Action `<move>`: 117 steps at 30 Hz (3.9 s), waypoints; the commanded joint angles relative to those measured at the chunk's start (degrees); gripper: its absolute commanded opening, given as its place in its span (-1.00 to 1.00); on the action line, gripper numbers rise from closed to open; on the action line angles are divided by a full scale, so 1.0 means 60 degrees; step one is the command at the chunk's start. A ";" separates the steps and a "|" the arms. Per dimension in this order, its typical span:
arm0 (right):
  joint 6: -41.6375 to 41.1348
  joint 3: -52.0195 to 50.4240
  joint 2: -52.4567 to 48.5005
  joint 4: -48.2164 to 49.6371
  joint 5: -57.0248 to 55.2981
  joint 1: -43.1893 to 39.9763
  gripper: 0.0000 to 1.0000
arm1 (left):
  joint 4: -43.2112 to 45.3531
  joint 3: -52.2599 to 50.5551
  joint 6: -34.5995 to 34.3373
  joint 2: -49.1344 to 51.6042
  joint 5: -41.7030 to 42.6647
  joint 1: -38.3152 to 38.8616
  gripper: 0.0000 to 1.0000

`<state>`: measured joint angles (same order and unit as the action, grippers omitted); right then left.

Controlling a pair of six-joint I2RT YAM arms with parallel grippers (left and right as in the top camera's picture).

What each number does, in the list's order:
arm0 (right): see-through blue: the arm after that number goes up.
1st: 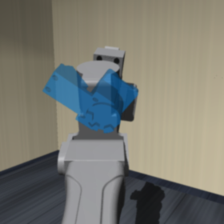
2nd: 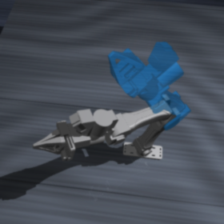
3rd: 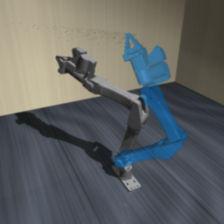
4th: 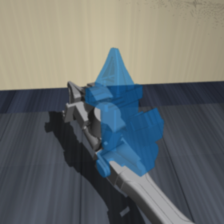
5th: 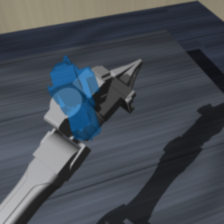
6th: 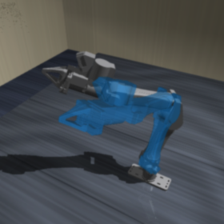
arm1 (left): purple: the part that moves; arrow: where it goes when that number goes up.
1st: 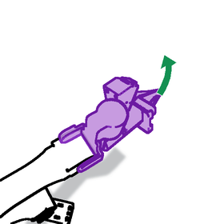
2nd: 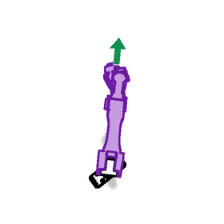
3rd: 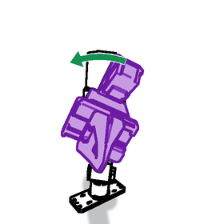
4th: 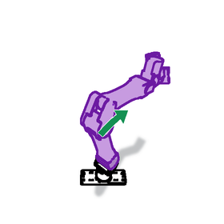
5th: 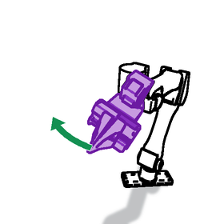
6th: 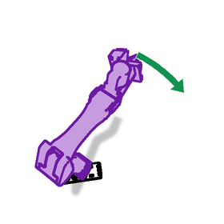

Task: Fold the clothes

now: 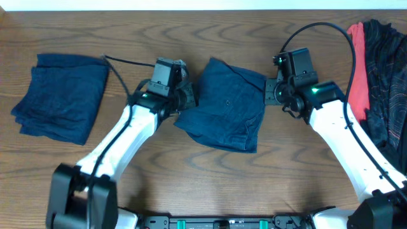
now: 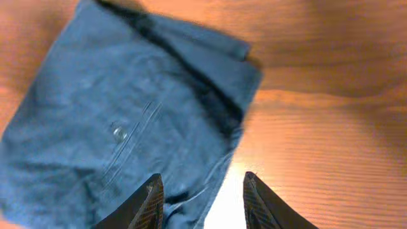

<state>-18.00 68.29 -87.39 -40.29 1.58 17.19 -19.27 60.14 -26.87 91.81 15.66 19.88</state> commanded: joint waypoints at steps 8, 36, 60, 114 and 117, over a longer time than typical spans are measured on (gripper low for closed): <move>0.0514 -0.0117 -0.2361 -0.0321 0.1424 0.0765 -0.21 | -0.0284 -0.0004 0.0401 0.2004 -0.0514 -0.0095 -0.13; 0.1763 0.2696 -0.2554 -0.0976 0.0557 0.0237 -0.04 | -0.3850 0.0018 0.0047 -0.1355 -0.1701 0.0769 -0.03; 0.0721 -0.1042 -0.2124 -0.1111 0.1880 0.1625 -0.07 | -0.0015 0.0015 0.2357 0.2277 -0.1898 -0.0197 0.05; -0.1155 -0.2255 -0.0860 0.0532 -0.1945 0.0725 -0.02 | -0.0124 0.0102 0.2699 0.1712 0.1534 -0.0069 0.09; -0.1326 -0.2331 -0.1115 0.0495 -0.1942 0.0725 -0.03 | -0.0120 0.0087 0.2699 0.1854 0.1534 -0.0029 0.09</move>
<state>-22.65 55.00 -92.36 -37.04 -8.60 21.98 -20.08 60.49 -12.10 101.54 23.97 19.35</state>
